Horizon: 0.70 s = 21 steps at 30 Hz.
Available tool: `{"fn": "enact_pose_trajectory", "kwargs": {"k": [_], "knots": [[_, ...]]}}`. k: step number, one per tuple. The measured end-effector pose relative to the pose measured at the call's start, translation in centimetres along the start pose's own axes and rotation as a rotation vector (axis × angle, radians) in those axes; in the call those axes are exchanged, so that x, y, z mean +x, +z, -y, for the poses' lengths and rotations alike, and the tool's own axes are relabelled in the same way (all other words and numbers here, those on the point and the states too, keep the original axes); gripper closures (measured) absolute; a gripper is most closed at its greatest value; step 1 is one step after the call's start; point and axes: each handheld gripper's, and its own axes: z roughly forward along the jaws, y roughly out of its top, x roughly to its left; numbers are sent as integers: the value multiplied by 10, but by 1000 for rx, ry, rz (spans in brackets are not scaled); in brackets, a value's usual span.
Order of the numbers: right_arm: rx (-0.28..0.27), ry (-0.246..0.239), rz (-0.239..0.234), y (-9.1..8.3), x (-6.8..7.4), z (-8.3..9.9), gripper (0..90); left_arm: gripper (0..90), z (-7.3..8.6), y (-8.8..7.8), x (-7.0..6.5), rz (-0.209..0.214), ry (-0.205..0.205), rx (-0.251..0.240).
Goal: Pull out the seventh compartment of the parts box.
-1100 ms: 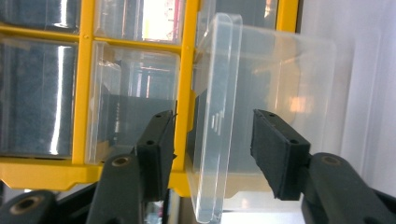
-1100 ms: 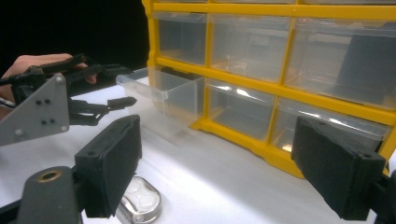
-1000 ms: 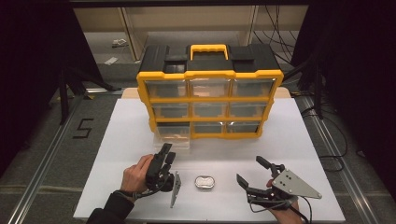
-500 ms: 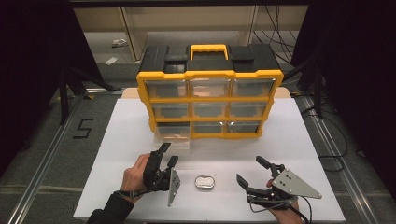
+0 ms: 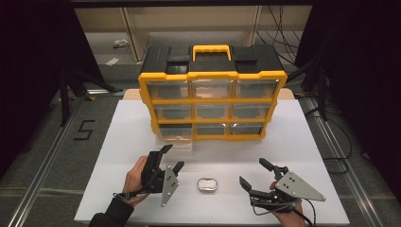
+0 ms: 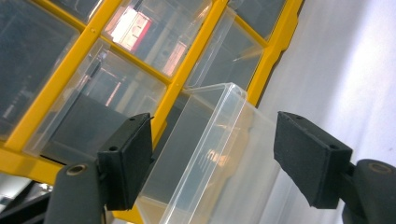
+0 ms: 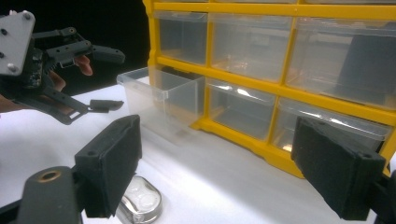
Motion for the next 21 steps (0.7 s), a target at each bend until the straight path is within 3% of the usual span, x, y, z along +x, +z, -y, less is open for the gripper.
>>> {"fn": "enact_pose_trajectory", "kwargs": {"k": [2,13,17,18,19,21], "knots": [[0,0,0,0,0,0,172,279,0,0,1,12,-27,-8],[0,-1,-1,0,0,0,172,281,1,-2,6,22,-88,-24],[1,0,-1,0,0,0,172,277,0,-3,9,46,-136,-44],[0,0,-1,0,0,0,172,272,0,-4,11,75,-176,-57],[0,0,-1,0,0,0,172,267,0,-4,11,75,-176,-57],[1,0,-1,0,0,0,172,253,1,-2,14,133,-254,-57]]}}
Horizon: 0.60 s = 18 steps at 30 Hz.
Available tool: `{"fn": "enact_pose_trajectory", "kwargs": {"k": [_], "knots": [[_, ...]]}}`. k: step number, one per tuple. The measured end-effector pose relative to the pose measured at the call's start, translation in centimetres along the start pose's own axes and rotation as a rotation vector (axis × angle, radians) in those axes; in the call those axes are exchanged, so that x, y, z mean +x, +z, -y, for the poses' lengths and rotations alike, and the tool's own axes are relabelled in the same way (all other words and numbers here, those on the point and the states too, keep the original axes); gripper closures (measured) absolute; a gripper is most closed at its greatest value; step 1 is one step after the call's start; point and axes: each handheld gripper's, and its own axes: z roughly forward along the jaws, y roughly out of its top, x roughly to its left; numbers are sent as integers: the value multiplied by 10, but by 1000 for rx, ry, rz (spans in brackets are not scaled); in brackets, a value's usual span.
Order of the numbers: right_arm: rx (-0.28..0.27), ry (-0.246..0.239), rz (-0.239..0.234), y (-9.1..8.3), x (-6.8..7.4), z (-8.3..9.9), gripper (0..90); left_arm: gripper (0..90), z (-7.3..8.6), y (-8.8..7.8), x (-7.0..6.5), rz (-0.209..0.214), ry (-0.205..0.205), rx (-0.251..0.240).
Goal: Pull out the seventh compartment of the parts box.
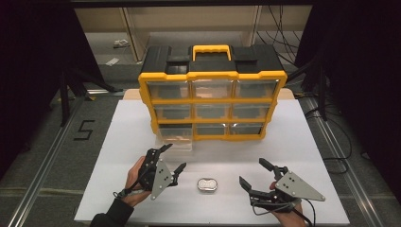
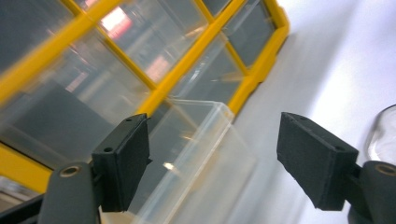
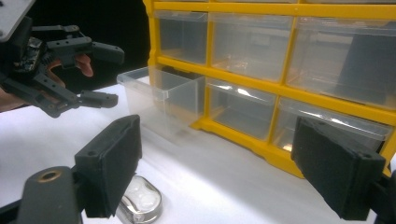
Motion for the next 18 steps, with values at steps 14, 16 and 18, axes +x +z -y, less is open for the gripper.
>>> {"fn": "enact_pose_trajectory", "kwargs": {"k": [14,16,18], "knots": [[1,-1,1,0,0,0,172,255,-1,-2,10,72,-190,-59],[1,-1,1,0,0,0,172,253,-2,-1,13,105,-244,-70],[1,-2,1,0,0,0,172,252,-2,-1,13,112,-256,-70]]}}
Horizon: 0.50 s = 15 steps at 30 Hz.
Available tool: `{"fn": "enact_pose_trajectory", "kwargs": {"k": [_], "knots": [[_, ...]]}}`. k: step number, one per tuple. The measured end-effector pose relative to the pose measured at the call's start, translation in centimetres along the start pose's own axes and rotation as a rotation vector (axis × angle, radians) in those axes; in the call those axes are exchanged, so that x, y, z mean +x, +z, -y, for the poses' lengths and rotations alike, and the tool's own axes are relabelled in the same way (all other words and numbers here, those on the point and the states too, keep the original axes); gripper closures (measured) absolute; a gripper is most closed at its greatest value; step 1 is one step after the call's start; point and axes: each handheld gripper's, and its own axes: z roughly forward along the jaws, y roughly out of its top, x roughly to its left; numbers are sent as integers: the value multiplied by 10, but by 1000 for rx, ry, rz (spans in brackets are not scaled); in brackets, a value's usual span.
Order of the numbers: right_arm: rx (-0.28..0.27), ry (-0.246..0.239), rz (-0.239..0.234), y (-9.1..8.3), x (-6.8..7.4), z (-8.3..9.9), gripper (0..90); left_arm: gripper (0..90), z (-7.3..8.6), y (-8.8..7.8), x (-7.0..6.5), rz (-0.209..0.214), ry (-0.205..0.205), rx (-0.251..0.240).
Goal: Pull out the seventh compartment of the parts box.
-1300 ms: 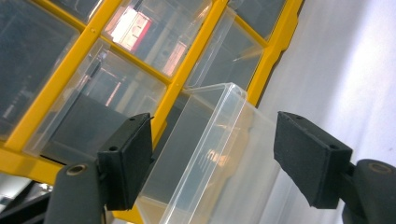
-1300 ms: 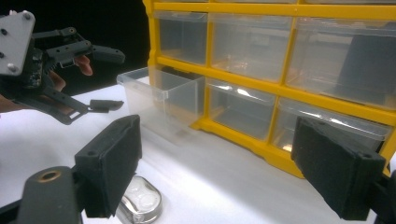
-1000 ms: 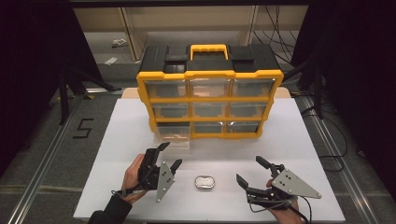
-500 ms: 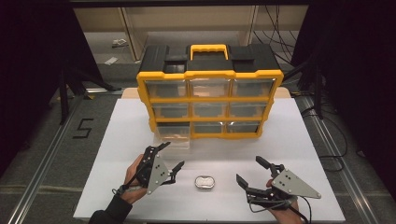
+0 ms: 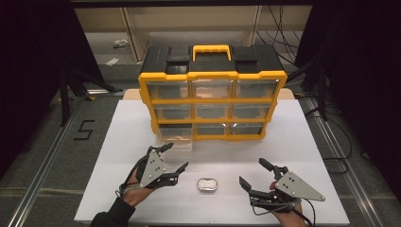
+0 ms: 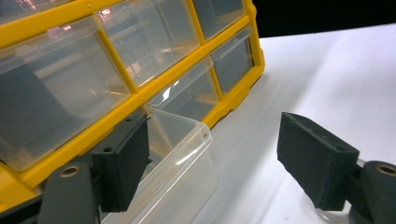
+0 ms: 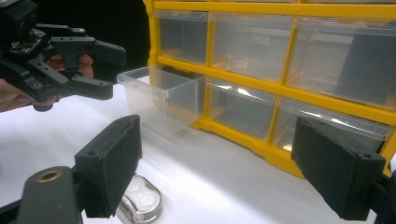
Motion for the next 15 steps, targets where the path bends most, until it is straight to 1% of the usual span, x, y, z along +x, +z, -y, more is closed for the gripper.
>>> {"fn": "enact_pose_trajectory", "kwargs": {"k": [4,5,9,10,11,12,13,14,15], "knots": [[0,1,0,0,0,0,172,252,-2,1,0,30,-36,-12],[0,1,0,0,0,0,172,250,-2,1,0,30,-36,-12],[2,0,0,0,0,0,172,244,-3,1,1,73,-79,-17],[2,0,0,0,0,0,172,243,-3,1,1,73,-79,-17],[0,0,0,0,0,0,172,242,-3,2,1,89,-87,-8],[0,0,0,0,0,0,172,242,-3,2,1,89,-87,-8],[0,0,0,0,0,0,172,242,-2,3,2,110,-102,4],[0,0,0,0,0,0,172,242,-2,3,2,110,-102,4],[3,-2,1,0,0,0,172,237,-2,6,2,131,-122,19]]}}
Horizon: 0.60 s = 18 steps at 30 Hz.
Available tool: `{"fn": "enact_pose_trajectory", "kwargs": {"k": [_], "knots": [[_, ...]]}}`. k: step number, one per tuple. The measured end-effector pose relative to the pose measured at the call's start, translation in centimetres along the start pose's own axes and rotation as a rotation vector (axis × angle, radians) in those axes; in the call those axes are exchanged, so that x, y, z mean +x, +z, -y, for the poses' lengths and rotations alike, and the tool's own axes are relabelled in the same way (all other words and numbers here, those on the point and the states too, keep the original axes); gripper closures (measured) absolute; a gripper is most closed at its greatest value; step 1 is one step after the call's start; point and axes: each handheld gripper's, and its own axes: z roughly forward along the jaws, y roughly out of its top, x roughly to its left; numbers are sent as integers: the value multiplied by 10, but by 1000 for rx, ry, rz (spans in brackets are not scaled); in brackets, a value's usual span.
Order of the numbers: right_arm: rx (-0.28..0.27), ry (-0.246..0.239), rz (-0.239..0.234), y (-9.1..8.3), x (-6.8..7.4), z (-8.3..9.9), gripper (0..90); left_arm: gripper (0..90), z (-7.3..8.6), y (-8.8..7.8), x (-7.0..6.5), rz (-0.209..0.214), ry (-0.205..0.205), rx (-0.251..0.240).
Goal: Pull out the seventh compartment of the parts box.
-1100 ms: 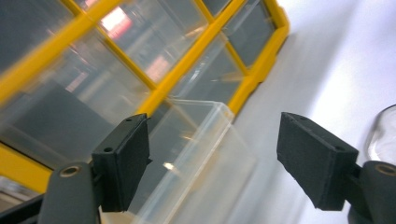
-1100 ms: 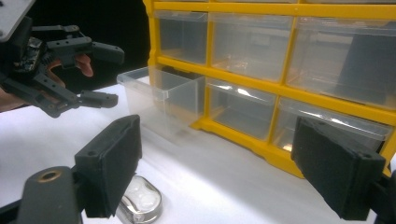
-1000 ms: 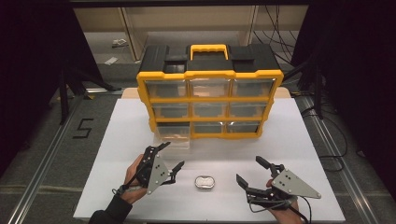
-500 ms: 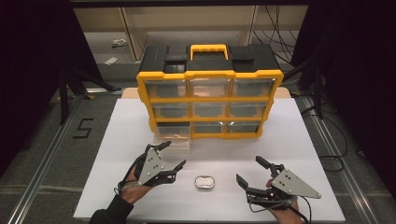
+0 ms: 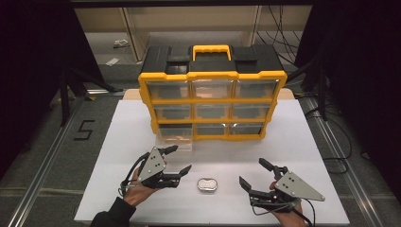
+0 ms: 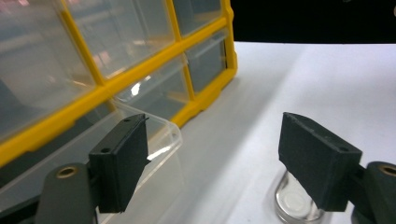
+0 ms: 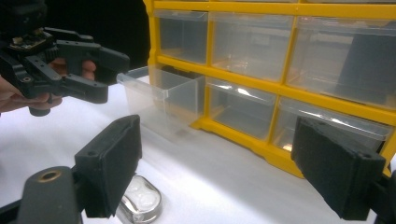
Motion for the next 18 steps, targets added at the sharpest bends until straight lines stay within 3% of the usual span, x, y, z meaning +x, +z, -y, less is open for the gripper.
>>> {"fn": "enact_pose_trajectory", "kwargs": {"k": [9,18], "knots": [[-1,5,0,0,-1,0,172,227,1,7,-2,81,-8,58],[2,4,0,0,-1,0,172,222,3,13,-5,125,12,143]]}}
